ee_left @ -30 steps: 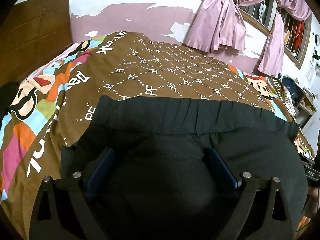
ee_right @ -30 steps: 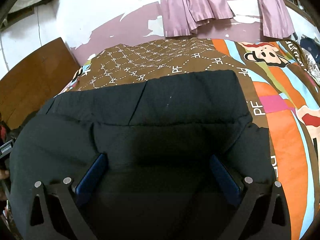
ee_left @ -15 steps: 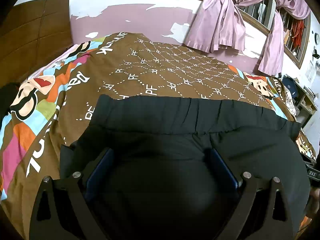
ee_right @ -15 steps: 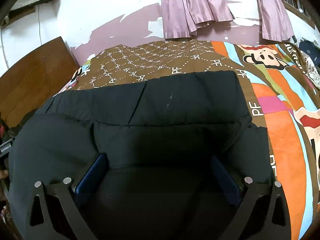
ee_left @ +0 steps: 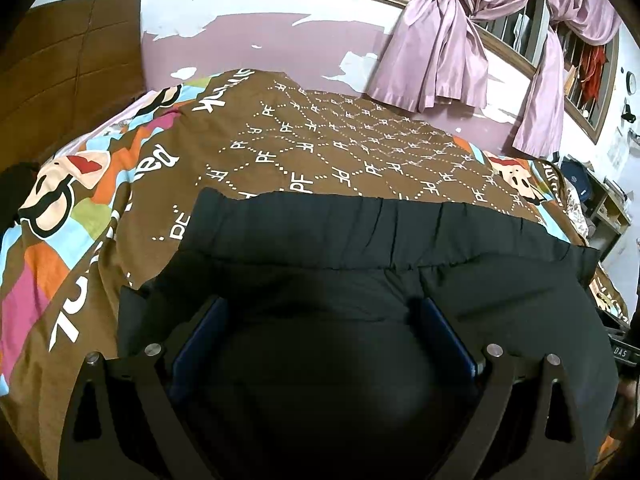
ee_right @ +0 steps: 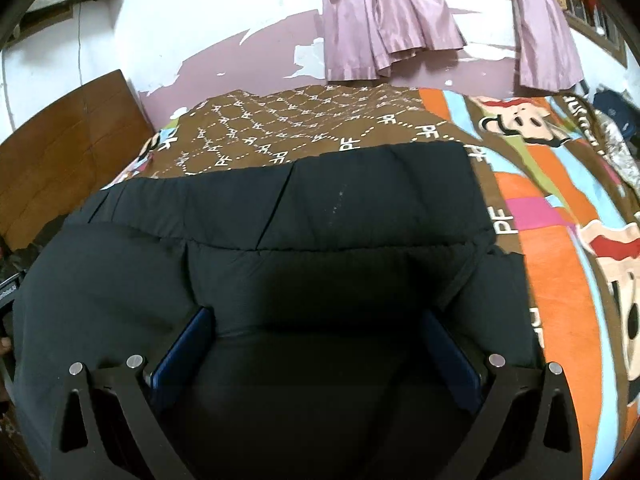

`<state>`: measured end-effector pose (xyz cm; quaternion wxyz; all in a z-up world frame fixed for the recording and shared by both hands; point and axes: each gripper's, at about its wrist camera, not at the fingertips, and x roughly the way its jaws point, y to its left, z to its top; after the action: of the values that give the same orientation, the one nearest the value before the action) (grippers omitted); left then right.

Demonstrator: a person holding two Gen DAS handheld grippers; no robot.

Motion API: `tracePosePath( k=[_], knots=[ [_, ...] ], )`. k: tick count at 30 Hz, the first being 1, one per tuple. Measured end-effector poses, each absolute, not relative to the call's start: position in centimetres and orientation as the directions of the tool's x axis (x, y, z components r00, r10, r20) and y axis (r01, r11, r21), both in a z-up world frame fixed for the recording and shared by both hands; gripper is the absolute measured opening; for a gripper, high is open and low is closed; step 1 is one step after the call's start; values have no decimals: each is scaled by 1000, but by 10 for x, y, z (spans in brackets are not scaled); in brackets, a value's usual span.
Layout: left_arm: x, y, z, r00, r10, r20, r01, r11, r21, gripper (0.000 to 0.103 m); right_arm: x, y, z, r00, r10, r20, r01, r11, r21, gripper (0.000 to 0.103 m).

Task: Fold large clothes

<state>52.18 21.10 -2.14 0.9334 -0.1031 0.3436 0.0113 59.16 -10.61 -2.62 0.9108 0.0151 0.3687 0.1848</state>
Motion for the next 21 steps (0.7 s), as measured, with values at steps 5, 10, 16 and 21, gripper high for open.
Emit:
tracePosePath(
  k=[5,10,16,21],
  knots=[
    [517,213,-14,773,-39,-633,-98,979,-181,94,575,-101,-11,725,238,-646,-278,960,42,103],
    [499,226,5,809,-44,-587,-106,970,-219,94,561,-98,1,762,197,-617,-286,957,-48,103],
    [470,250,20,820,-42,-571,-132,957,-259,94,542,-91,14,808,166,-565,-292,946,-140,103],
    [448,267,23,823,15,-567,-163,964,-212,94,531,-89,22,822,185,-539,-312,938,-153,103]
  ],
)
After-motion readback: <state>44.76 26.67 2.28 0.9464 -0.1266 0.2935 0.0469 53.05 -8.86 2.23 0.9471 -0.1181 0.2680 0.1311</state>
